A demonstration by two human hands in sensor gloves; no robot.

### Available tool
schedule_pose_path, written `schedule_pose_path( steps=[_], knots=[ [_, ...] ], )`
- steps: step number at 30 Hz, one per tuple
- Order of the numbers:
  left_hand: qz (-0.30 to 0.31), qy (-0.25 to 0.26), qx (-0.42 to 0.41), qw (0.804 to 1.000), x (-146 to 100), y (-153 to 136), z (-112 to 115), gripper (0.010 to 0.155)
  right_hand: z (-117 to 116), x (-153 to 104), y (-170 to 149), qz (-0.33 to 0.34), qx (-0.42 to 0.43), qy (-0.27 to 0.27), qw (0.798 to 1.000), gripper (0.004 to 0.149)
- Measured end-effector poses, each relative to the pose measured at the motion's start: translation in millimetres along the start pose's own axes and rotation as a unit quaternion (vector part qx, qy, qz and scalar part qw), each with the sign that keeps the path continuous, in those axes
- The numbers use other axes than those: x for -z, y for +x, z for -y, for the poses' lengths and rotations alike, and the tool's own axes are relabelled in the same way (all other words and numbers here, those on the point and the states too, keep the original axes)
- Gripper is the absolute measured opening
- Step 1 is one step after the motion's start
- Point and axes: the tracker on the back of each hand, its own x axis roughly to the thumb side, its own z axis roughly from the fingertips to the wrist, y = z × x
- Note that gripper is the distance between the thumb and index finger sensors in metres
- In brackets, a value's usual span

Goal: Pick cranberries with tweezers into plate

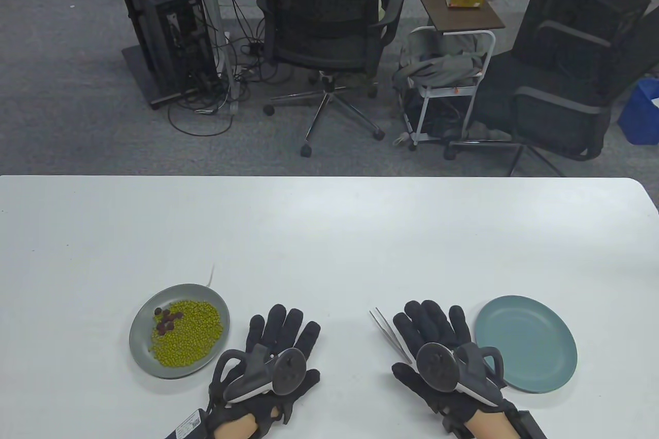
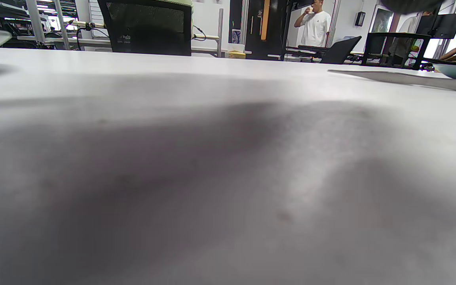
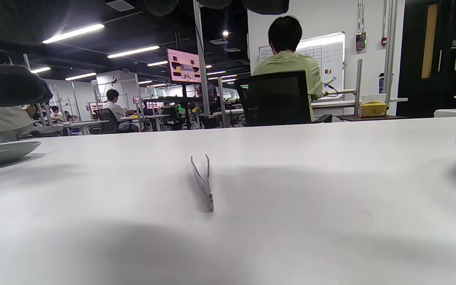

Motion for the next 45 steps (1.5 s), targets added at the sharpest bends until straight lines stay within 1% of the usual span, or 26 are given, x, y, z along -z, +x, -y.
schedule_pose_path(
  steps=[4, 7, 11, 16, 19, 20, 23, 24, 27, 30, 31, 34, 38, 40, 45],
  knots=[
    [0.001, 0.002, -0.003, 1.000, 1, 0, -1, 0.084, 7, 4, 0, -0.003, -0.018, -0.005, 1.000, 0.086],
    [0.001, 0.003, -0.004, 1.000, 1, 0, 0, 0.084, 12, 14, 2, -0.009, -0.058, 0.025, 0.998, 0.090],
    [0.004, 0.002, -0.004, 1.000, 1, 1, 0, 0.084, 20, 36, 7, -0.017, -0.093, 0.065, 0.993, 0.090],
    [0.008, 0.003, -0.004, 1.000, 0, 3, 0, 0.084, 22, 65, 19, -0.031, -0.155, 0.124, 0.980, 0.089],
    [0.009, 0.004, -0.004, 1.000, -1, 4, 0, 0.084, 14, 82, 26, -0.049, -0.199, 0.159, 0.966, 0.091],
    [0.008, 0.004, -0.002, 1.000, -1, 4, 0, 0.084, 10, 87, 28, -0.050, -0.213, 0.180, 0.959, 0.092],
    [0.006, 0.002, 0.005, 1.000, -1, 4, -1, 0.084, -6, 98, 33, -0.063, -0.235, 0.207, 0.948, 0.091],
    [0.005, 0.003, 0.003, 1.000, -1, 4, -1, 0.083, -8, 100, 33, -0.065, -0.239, 0.208, 0.946, 0.090],
    [0.004, 0.004, 0.001, 1.000, -1, 3, -1, 0.083, -28, 106, 31, -0.083, -0.244, 0.230, 0.938, 0.088],
    [0.005, 0.004, 0.000, 1.000, -1, 3, -1, 0.084, -44, 104, 27, -0.089, -0.251, 0.245, 0.932, 0.085],
    [0.006, 0.004, 0.000, 1.000, -1, 4, -1, 0.083, -48, 103, 26, -0.092, -0.252, 0.243, 0.932, 0.085],
    [0.010, 0.003, 0.003, 1.000, -1, 5, 0, 0.084, -47, 100, 26, -0.110, -0.224, 0.197, 0.948, 0.076],
    [0.012, 0.002, 0.003, 1.000, -1, 6, 0, 0.083, -47, 90, 29, -0.125, -0.205, 0.136, 0.961, 0.066],
    [0.012, 0.003, 0.003, 1.000, -1, 6, 0, 0.083, -48, 86, 33, -0.125, -0.211, 0.118, 0.962, 0.061],
    [0.012, -0.001, 0.003, 1.000, -1, 7, 1, 0.083, -52, 80, 45, -0.112, -0.255, 0.093, 0.956, 0.054]
  ],
)
